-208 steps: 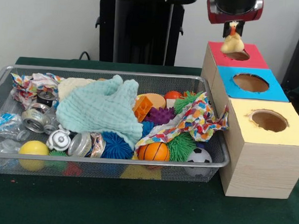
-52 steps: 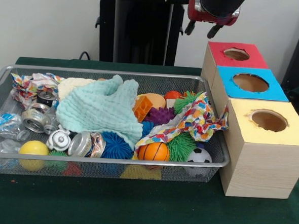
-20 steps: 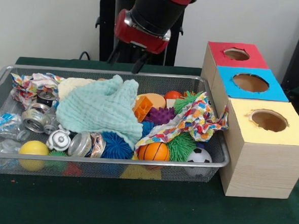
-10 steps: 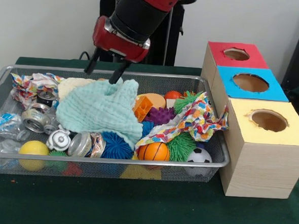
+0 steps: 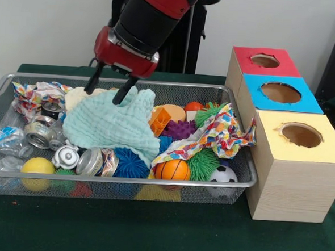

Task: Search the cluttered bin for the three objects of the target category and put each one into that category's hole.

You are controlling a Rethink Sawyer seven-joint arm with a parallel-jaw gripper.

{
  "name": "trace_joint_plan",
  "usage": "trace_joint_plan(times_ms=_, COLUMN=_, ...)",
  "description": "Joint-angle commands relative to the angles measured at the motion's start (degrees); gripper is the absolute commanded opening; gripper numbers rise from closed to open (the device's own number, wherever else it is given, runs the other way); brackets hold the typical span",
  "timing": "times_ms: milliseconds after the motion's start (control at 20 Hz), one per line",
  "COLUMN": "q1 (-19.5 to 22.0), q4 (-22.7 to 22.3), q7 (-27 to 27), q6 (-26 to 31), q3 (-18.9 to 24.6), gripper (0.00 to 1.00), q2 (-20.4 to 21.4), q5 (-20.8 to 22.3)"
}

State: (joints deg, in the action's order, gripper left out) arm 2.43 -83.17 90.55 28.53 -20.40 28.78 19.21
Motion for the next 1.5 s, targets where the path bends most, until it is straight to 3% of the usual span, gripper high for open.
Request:
trace_joint_plan(times_ms=50, q1=6.7, q4=-4.0, q7=5.7, q6=1.3, q3=8.0, gripper=1.00, q2=-4.3, q5=-3.2)
trace_joint_plan(times_ms=300, q1=8.1, q4=-5.9, q7=5.7, q6=3.4, q3=7.8, gripper=1.00, q2=-5.7, q5=-3.3)
trace_joint_plan(times_ms=800, q1=8.4, q4=-6.8, q7=10.5, q6=-1.1, q3=6.8, gripper=1.00, q2=-7.9, q5=-4.2)
trace_joint_plan(times_ms=1000, q1=8.8, q4=-7.9, q7=12.3, q6=-1.6, q3=7.3, gripper=1.00, q2=-7.7, q5=-6.3)
trace_joint_plan(times_ms=1500, q1=9.5, q4=-10.1, q7=11.3, q6=3.5, q3=8.5, gripper=1.00, q2=-6.1, q5=-12.4)
